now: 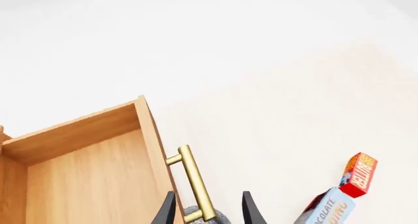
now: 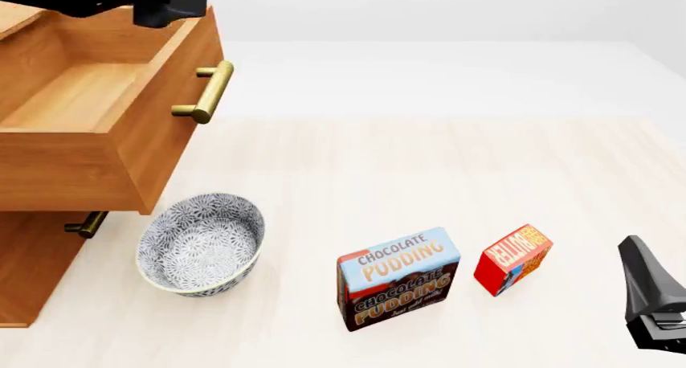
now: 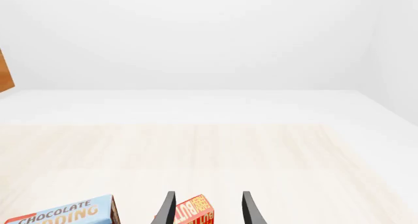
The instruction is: Put the butter at the back in the top drawer of the cabinet and close it.
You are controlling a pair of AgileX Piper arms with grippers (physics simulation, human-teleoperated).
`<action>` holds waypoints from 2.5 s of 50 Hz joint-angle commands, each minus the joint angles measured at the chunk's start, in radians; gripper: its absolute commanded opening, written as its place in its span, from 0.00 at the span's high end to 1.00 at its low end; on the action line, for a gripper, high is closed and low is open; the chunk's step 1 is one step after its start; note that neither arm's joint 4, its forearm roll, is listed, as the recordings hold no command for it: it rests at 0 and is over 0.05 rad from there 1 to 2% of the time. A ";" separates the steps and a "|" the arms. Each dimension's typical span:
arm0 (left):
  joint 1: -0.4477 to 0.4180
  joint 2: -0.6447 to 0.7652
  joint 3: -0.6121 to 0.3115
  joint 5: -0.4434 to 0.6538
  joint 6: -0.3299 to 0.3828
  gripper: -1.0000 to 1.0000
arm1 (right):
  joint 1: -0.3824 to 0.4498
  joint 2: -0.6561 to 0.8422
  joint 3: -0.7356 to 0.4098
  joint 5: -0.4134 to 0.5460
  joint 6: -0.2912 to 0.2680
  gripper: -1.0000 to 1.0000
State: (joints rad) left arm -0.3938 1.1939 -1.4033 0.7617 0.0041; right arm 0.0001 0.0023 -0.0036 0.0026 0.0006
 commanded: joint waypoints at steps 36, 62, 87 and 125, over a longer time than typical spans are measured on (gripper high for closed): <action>-0.249 0.138 -0.200 -0.019 0.070 0.00 | 0.000 0.000 0.000 0.000 0.000 0.00; -0.347 0.252 -0.122 -0.110 0.070 0.00 | 0.000 0.000 0.000 0.000 0.000 0.00; -0.434 0.432 -0.192 -0.151 0.045 0.00 | 0.000 0.000 0.000 0.000 0.000 0.00; -0.561 0.589 -0.367 -0.089 0.058 0.00 | 0.000 0.000 0.000 0.000 0.000 0.00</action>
State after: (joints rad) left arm -0.9260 1.7259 -1.7039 0.6534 0.0547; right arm 0.0001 0.0023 -0.0036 0.0025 0.0007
